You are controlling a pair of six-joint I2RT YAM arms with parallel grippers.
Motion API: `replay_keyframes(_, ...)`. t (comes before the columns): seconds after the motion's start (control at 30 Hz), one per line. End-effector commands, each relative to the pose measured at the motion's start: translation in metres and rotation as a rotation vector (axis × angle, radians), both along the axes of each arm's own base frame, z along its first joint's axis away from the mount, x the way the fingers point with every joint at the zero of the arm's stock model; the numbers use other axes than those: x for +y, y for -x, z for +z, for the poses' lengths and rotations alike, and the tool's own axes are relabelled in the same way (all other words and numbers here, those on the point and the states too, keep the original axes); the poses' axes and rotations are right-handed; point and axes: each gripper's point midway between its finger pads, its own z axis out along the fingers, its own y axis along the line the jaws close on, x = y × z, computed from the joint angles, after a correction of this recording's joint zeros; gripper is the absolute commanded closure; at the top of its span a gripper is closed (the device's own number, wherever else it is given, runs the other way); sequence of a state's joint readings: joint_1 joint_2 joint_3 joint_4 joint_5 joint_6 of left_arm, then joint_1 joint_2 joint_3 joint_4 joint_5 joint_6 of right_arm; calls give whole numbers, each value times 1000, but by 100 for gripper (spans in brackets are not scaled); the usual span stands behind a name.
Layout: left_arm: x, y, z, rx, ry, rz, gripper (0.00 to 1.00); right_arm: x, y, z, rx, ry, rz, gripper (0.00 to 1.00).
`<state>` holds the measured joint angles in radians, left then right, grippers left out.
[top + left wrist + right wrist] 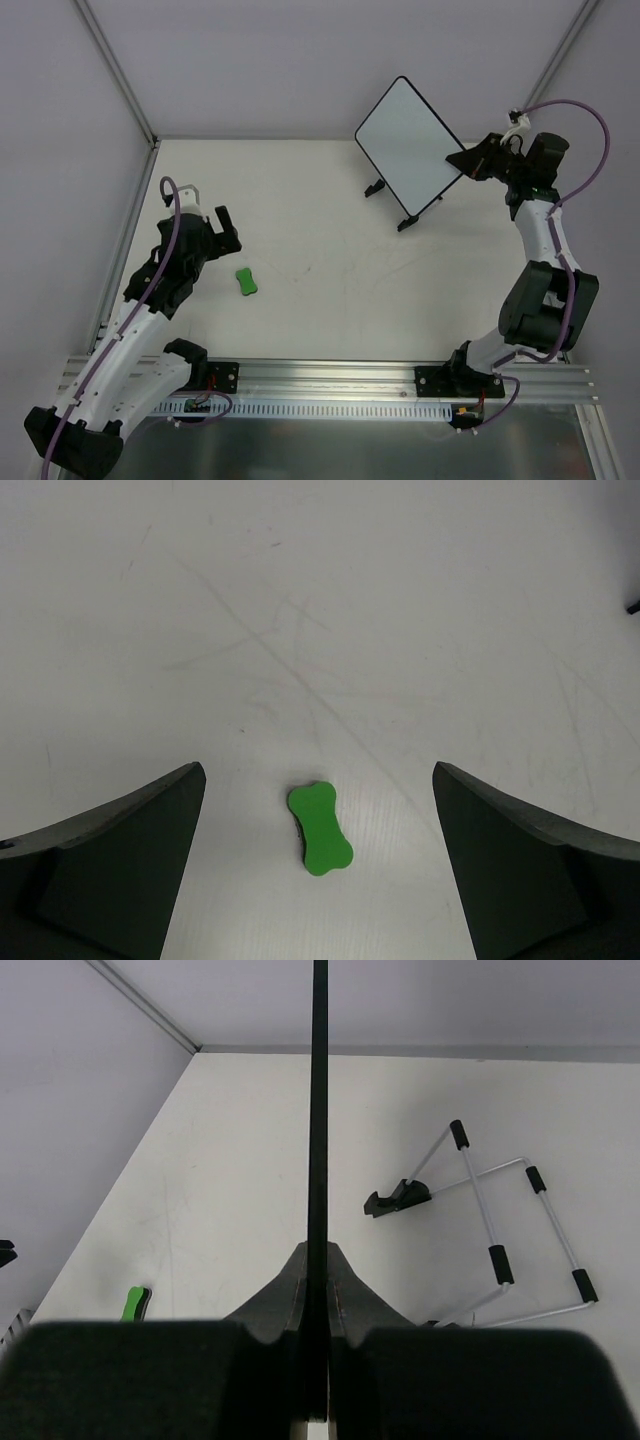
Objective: Erase the whiteboard
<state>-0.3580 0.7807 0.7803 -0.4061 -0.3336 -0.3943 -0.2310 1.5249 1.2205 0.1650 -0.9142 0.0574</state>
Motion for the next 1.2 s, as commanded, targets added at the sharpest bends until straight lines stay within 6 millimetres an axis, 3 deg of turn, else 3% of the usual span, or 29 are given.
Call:
replay_keyframes(0.0, 18, 3, 1, -19, -80, 42, 1, -9, -2, 40, -139, 14, 99, 100)
replay_keyframes(0.27, 15, -2, 0, -1, -82, 36, 1, -38, -14, 15, -90, 37, 112, 100)
replay_keyframes(0.6, 8, -10, -2, 26, -72, 19, 1, -55, -26, -27, -16, 30, 92, 100)
replay_keyframes(0.9, 2, -10, -11, 56, -55, 5, 1, -59, -30, -57, 24, 14, 121, 100)
replay_keyframes(1.17, 3, -7, -21, 77, -60, 5, 1, -55, -22, -95, 83, 3, 138, 100)
